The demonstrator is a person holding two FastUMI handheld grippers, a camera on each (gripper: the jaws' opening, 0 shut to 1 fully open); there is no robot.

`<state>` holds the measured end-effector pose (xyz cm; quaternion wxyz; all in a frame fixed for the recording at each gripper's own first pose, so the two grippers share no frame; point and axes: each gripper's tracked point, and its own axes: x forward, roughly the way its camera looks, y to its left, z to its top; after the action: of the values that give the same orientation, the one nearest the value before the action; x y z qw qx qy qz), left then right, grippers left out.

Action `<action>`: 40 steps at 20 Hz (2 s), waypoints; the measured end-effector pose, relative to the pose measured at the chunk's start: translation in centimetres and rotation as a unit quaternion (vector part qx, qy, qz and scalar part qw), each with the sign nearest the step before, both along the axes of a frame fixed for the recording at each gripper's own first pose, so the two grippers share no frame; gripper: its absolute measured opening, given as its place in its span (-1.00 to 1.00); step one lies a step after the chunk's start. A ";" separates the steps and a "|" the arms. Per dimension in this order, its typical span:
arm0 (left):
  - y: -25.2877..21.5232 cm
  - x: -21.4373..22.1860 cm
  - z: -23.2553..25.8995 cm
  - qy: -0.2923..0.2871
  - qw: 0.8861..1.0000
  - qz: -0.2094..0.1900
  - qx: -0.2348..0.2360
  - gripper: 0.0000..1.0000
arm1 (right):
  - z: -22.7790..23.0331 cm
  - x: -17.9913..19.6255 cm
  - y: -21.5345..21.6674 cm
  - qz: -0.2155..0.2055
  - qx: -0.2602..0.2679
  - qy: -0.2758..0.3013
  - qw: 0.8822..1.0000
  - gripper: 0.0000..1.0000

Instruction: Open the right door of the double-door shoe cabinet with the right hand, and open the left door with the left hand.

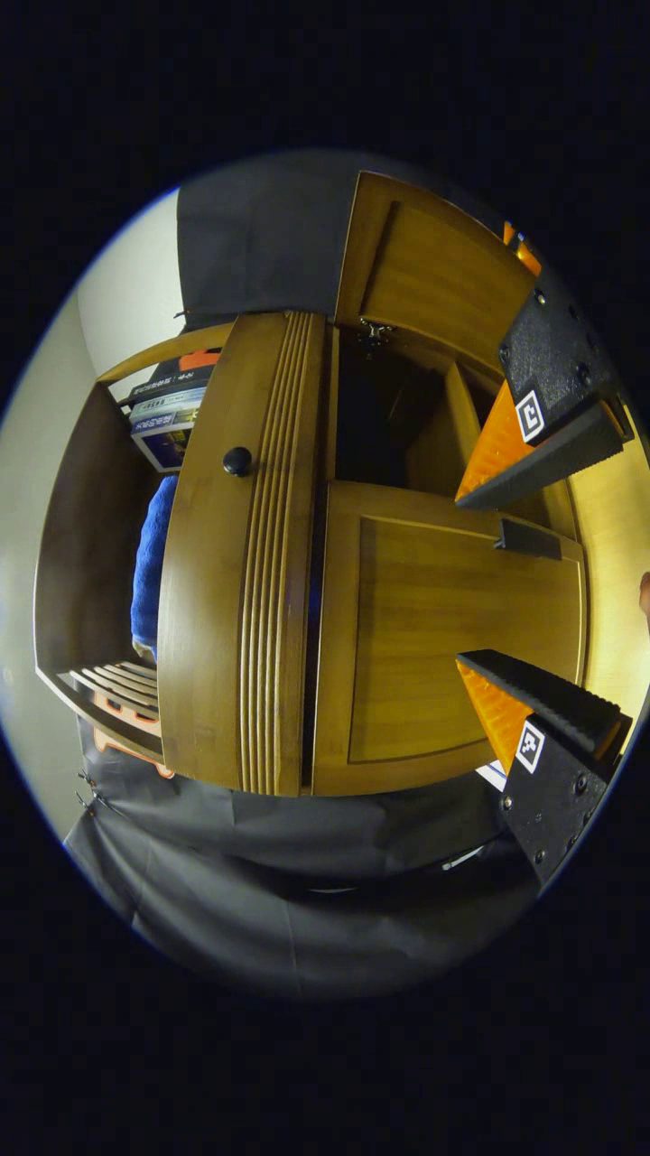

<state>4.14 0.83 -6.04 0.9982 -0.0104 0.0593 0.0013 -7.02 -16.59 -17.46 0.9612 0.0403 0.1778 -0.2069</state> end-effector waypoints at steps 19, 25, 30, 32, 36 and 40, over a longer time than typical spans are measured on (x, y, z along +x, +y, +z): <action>-2.7 6.3 -8.1 0.043 0.999 0.011 0.013 0.84 | 3.4 -1.5 -10.3 -0.012 -0.053 -0.015 0.998 -0.76; -2.2 8.4 -10.4 0.051 0.998 0.044 0.017 0.49 | 3.9 -0.6 -11.1 0.002 -0.029 -0.027 0.999 -0.79; -2.7 9.0 -11.7 0.059 0.997 0.053 -0.005 0.10 | 4.9 -0.5 -12.5 0.004 -0.036 -0.029 0.999 -0.80; -2.7 9.4 -11.9 0.054 0.996 0.065 0.000 -0.17 | 5.3 -0.9 -13.4 -0.001 -0.039 -0.031 0.999 -0.80; -2.6 8.8 -11.6 0.054 0.995 0.083 -0.002 -0.29 | 5.8 -1.7 -14.8 -0.006 -0.035 -0.036 0.999 -0.80; -2.4 6.9 -11.6 0.052 0.994 0.090 -0.012 -0.29 | 5.7 -2.6 -15.2 0.001 -0.026 -0.044 0.999 -0.80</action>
<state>11.00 -1.58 -17.62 0.9894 -0.0276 0.1098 0.0915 -9.59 -31.79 -11.80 0.9691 0.0240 0.1296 -0.2087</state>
